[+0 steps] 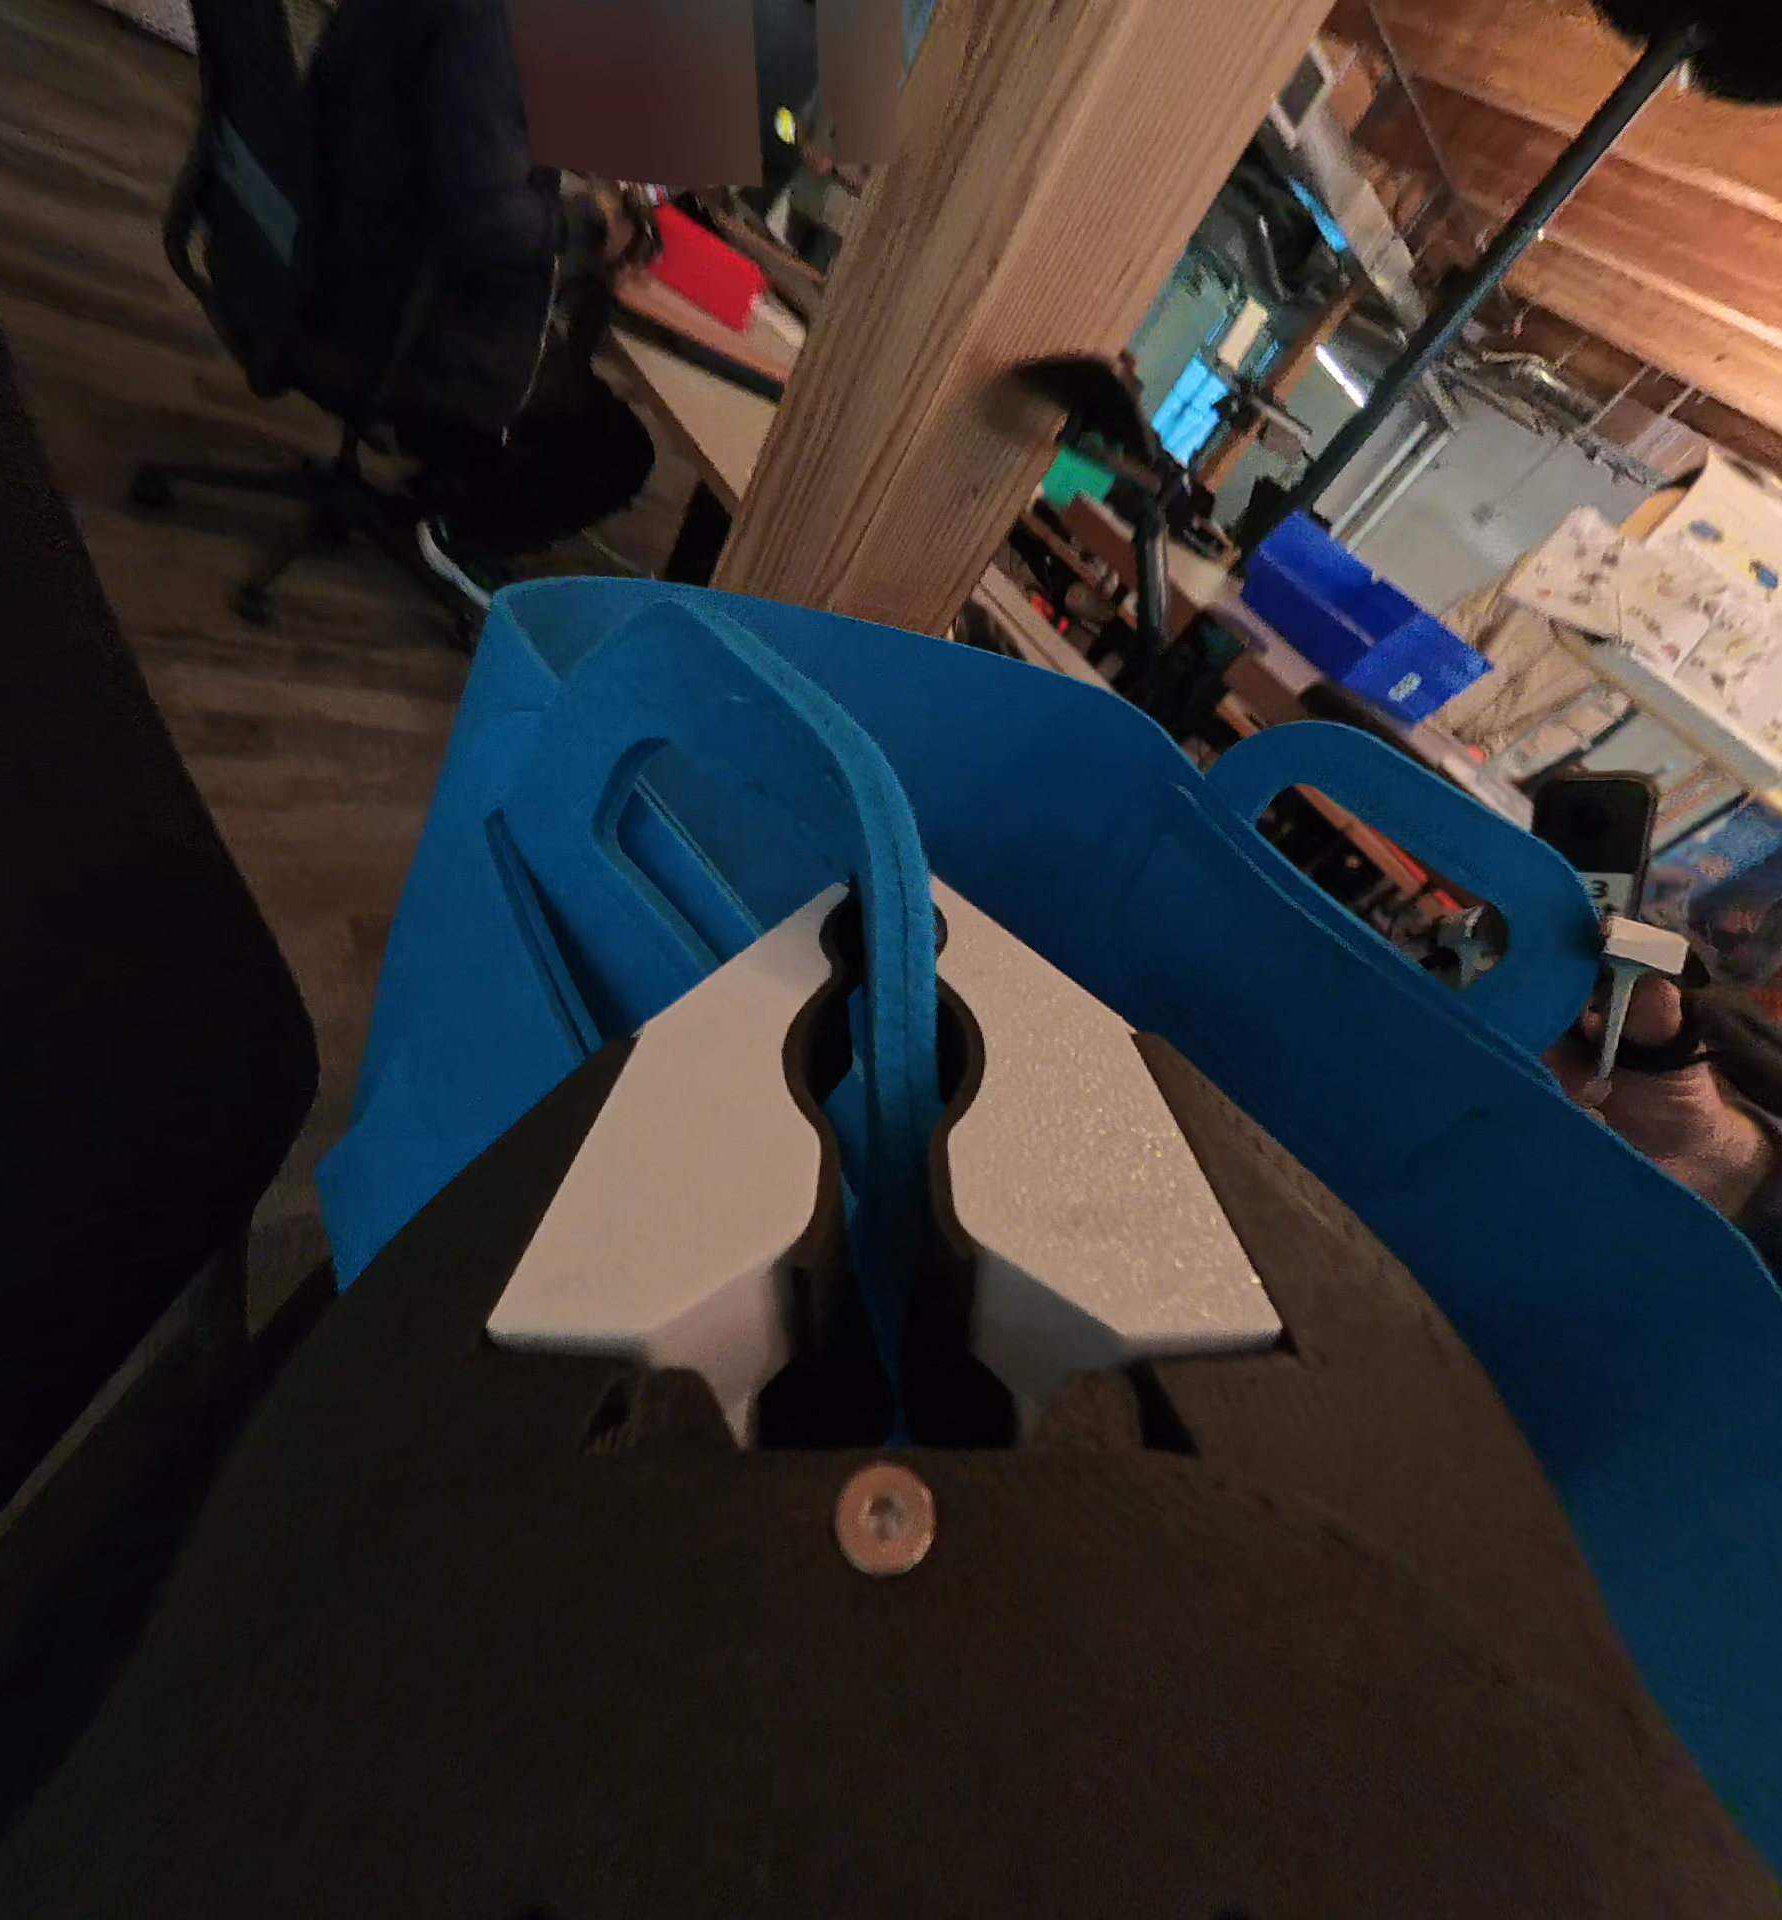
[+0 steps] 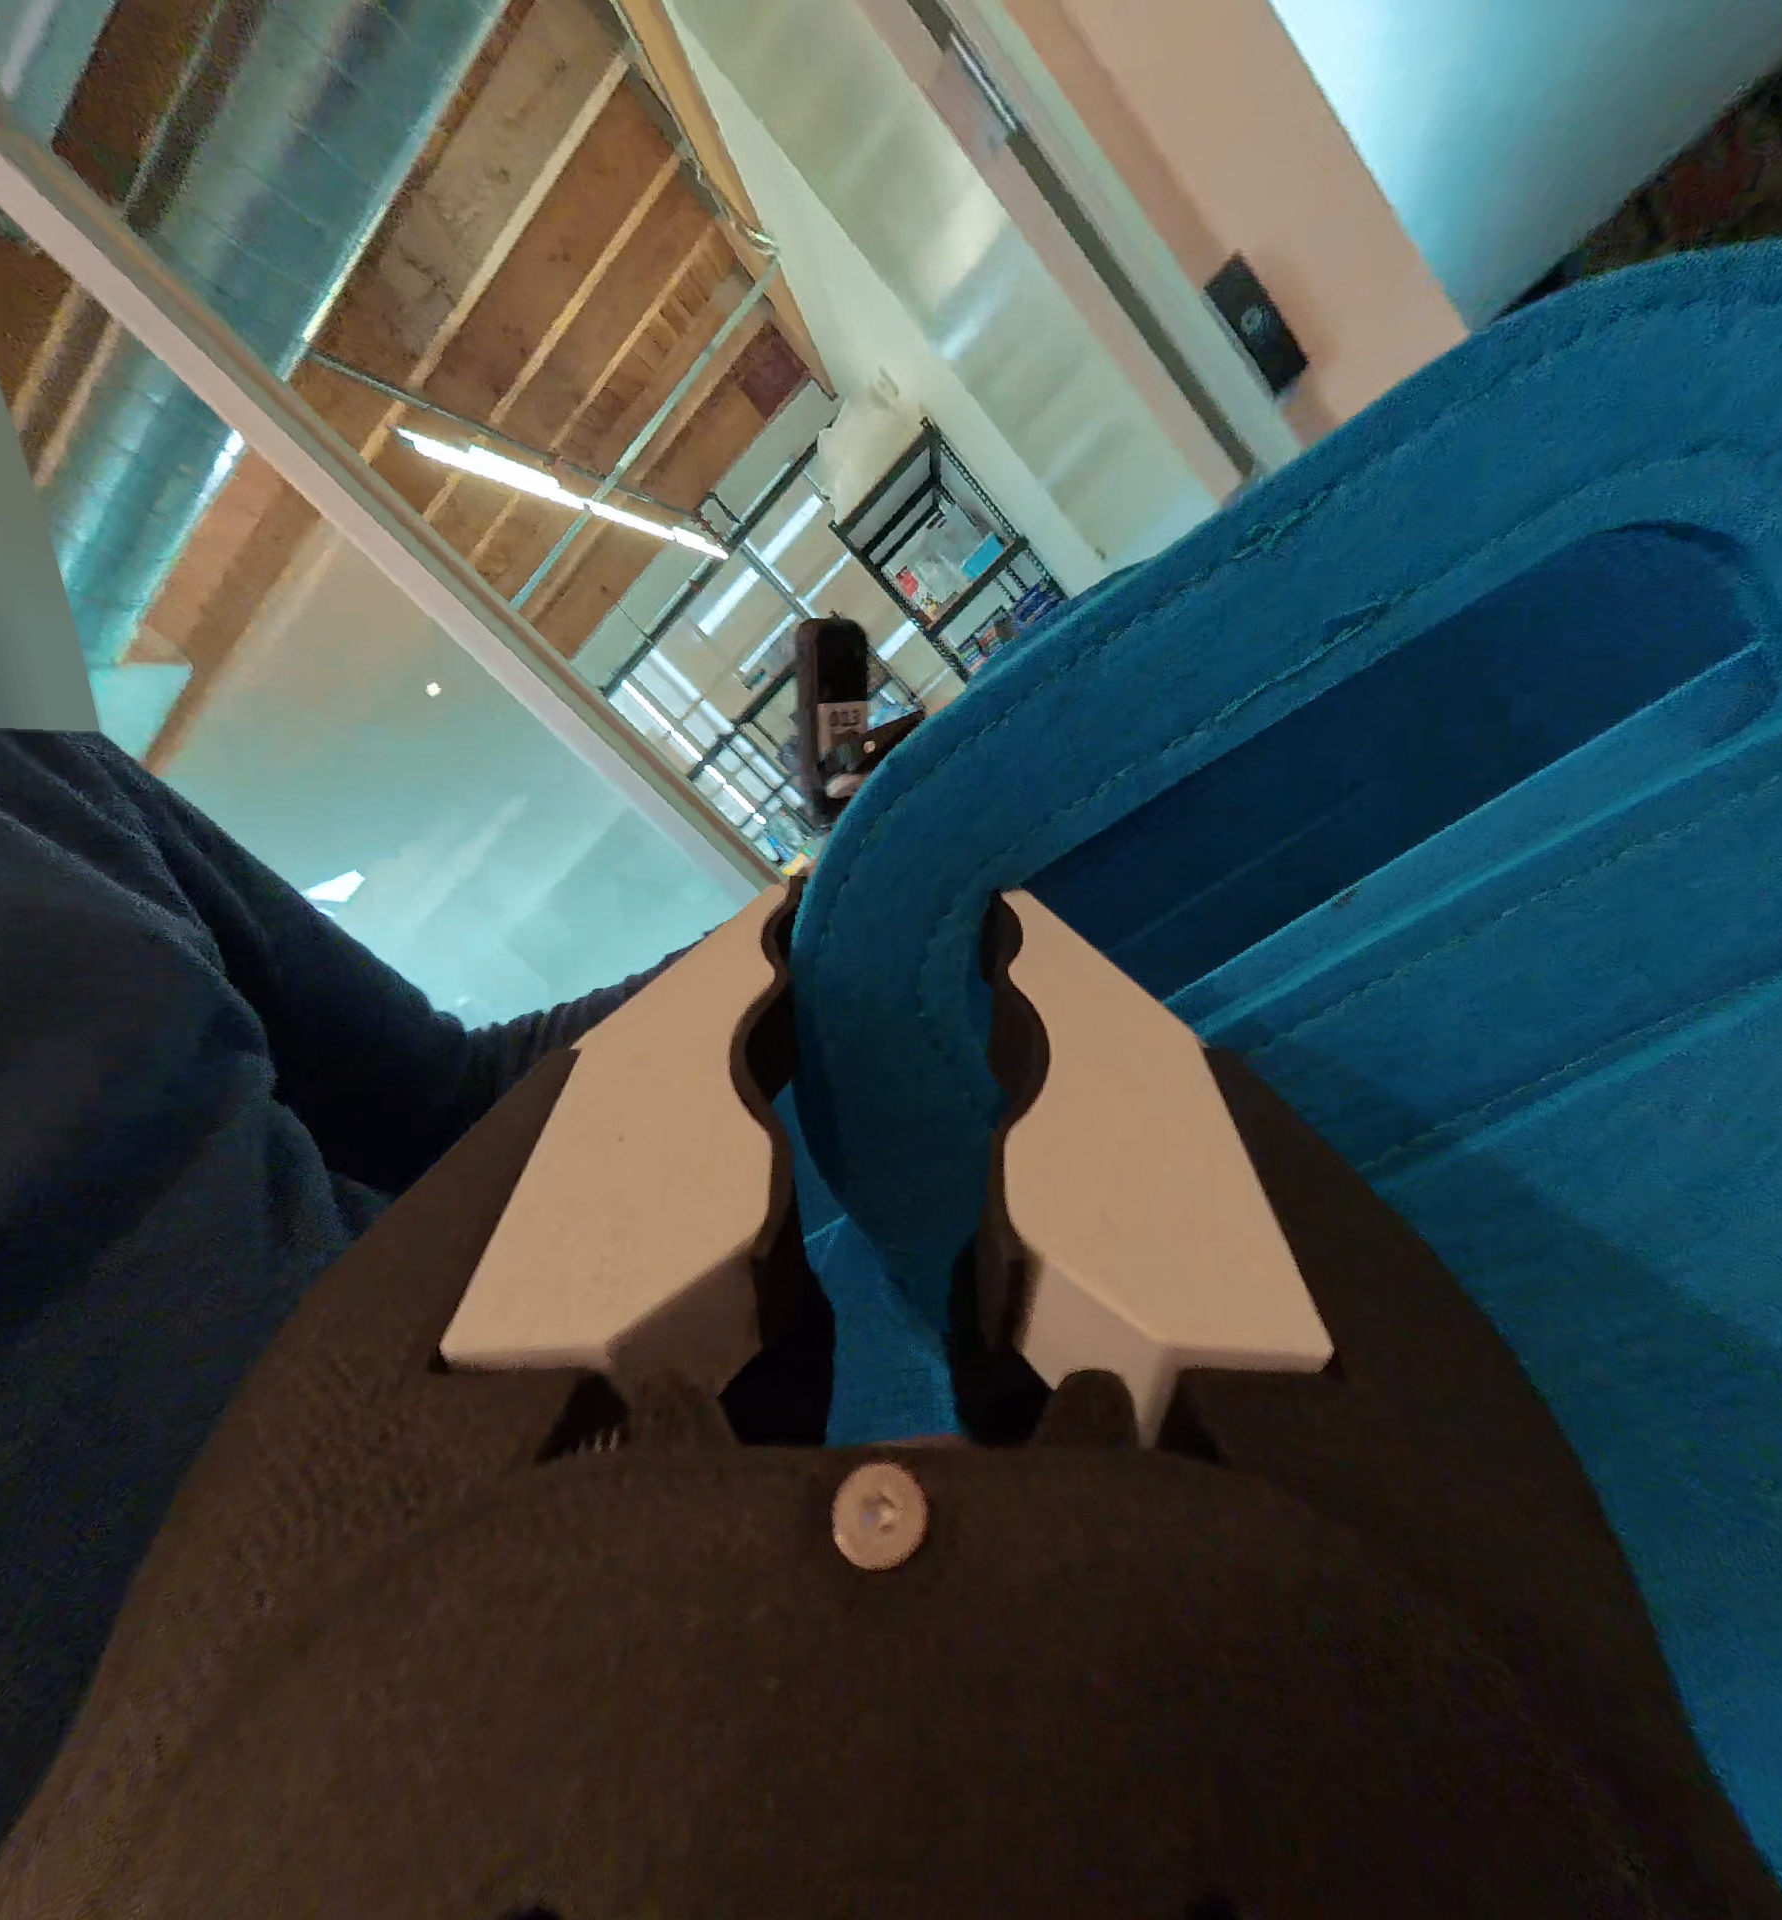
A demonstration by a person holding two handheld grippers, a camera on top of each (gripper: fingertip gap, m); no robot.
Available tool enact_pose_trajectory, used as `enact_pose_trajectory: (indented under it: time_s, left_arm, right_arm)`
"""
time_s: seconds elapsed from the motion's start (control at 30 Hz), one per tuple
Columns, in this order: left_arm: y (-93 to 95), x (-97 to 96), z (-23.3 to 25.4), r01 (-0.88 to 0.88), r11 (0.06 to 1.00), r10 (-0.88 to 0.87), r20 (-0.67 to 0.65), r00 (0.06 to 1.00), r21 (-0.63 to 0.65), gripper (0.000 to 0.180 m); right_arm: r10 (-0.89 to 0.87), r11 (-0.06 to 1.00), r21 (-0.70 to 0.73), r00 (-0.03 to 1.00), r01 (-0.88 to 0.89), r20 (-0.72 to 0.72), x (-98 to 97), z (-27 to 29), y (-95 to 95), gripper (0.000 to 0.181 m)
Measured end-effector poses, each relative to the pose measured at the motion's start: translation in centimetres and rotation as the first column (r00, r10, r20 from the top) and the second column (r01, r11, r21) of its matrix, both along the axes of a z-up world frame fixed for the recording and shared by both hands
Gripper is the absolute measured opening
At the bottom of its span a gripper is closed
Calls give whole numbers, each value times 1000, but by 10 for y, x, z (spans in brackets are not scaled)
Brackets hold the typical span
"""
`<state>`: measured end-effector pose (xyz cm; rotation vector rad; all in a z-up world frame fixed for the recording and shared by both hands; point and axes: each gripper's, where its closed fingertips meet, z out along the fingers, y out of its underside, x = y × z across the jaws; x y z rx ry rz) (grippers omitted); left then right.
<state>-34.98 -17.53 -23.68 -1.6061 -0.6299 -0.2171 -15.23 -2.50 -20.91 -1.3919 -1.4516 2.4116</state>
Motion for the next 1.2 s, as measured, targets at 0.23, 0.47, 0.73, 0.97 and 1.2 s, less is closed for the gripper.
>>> enact_pose_trajectory:
  time_s: [0.23, 0.47, 0.73, 0.97, 1.2]
  left_arm:
    - [-22, -38, -132, 173, 973, -163, 75, 984, -153, 2]
    - [-37, -77, -208, 248, 957, -215, 202, 955, -153, 2]
    - [-66, -126, -214, 261, 897, -204, 189, 960, -356, 3]
    - [-49, -127, -171, 209, 937, -169, 160, 973, -281, 26]
    - [23, -88, -72, 293, 922, -304, -4, 953, -252, 27]
  right_arm:
    - [99, 990, -110, 983, -83, 152, -3, -126, -92, 30]
    - [260, 958, -183, 940, -221, 223, 1, -205, -171, 27]
    - [402, 915, -131, 884, -381, 236, 2, -203, -191, 28]
    - [408, 861, 129, 818, -493, 406, 60, -209, -159, 47]
    - [279, 890, 86, 683, -448, 675, 93, -230, -127, 47]
